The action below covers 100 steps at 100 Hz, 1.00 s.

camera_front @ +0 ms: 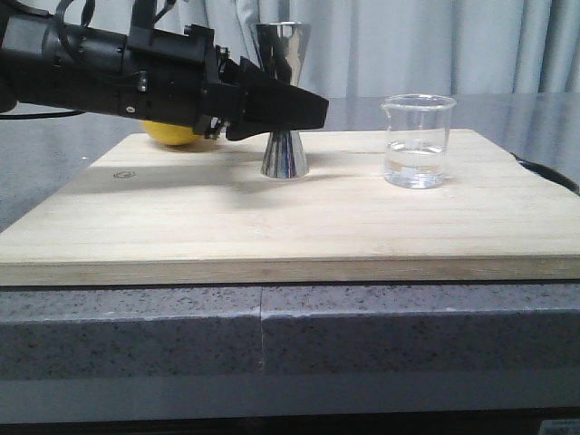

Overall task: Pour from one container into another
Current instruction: 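Reach the left gripper forward and grasp the silver jigger's waist, then lift the jigger upward with the left gripper and hold it raised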

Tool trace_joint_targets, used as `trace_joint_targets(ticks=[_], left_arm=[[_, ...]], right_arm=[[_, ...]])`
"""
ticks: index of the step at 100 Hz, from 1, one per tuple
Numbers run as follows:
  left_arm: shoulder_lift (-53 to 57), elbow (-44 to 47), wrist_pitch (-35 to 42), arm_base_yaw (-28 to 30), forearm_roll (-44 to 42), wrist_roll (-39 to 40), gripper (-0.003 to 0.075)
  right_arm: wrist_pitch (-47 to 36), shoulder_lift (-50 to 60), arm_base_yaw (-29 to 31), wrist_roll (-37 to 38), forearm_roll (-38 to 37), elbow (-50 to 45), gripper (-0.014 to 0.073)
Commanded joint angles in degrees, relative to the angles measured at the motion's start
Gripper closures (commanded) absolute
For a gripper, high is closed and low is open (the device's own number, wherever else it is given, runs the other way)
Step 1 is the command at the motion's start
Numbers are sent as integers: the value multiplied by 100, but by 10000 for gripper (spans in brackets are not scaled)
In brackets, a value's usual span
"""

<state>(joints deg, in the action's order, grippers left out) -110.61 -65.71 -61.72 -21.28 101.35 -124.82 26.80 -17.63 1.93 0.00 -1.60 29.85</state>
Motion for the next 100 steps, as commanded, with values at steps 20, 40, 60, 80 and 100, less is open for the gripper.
trace_joint_targets(ticks=[20,40,60,80,100], left_arm=[[265,-186,-595,-53,480,12,484],[265,-354,-846,-53,480,22,484],[265,-379,-953,-53,480,22,484],[265,-379,-1159,-53,480,22,484],[382,-388,-1159,-43,480,22,484]], right_arm=[[-451,-117,27,-47,-5,204,112],[-464,-117,27,-47,-5,204,112],[-476,-117,27,-47,-5,204,112],[-476,-117,27,-47,-5,204,112],[-476,-117,27,-47,-5,204,112]])
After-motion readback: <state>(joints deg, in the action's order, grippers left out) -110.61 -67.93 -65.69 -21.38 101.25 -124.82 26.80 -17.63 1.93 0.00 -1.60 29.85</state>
